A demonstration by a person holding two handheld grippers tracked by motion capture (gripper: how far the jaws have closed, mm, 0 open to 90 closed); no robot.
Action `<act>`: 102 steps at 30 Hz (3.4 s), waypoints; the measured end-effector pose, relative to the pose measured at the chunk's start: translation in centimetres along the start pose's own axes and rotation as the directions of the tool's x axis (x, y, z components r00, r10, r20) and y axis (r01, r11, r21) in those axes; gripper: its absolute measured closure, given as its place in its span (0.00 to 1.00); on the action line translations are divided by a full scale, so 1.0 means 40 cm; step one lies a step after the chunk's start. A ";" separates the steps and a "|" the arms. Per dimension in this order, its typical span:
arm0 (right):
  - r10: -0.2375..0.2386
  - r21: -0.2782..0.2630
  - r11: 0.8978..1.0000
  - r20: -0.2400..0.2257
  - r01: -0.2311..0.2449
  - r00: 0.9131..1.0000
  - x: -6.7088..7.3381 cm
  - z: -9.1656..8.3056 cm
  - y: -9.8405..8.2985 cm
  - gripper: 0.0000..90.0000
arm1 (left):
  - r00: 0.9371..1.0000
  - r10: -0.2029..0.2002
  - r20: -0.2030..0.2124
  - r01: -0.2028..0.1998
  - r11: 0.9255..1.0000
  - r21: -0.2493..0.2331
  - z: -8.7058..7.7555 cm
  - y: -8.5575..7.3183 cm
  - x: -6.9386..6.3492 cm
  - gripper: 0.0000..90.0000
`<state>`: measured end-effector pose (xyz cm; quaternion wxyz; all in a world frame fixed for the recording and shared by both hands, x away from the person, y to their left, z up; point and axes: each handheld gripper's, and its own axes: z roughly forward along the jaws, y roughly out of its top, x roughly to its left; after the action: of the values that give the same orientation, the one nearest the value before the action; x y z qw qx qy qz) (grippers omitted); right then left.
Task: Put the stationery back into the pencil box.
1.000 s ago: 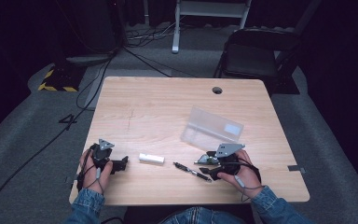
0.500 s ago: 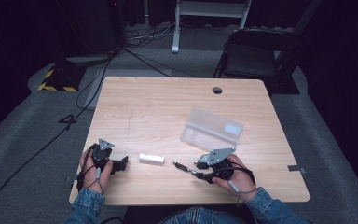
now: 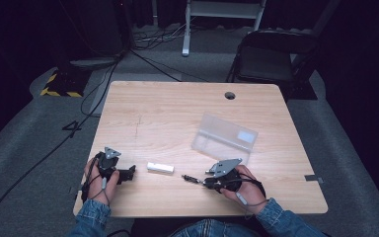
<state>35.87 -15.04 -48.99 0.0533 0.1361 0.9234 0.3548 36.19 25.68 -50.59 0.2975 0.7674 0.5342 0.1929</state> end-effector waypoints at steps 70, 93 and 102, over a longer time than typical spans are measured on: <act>0.129 -0.067 0.990 0.145 -0.120 0.981 -0.241 -0.177 -0.002 0.88 | 1.000 0.006 0.006 -0.006 1.000 -0.002 0.009 0.009 -0.002 0.00; 0.155 -0.007 0.988 0.227 -0.157 0.962 -0.296 -0.119 -0.051 0.88 | 1.000 0.006 0.006 -0.006 1.000 -0.001 0.009 0.009 -0.002 0.00; 0.158 -0.009 0.987 0.243 -0.161 0.957 -0.301 -0.116 -0.058 0.88 | 1.000 0.007 0.006 -0.006 1.000 -0.001 0.009 0.009 -0.002 0.00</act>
<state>45.97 -23.15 -47.07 0.1362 0.2529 0.8978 0.3337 36.62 25.42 -50.61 0.2989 0.7695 0.5307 0.1921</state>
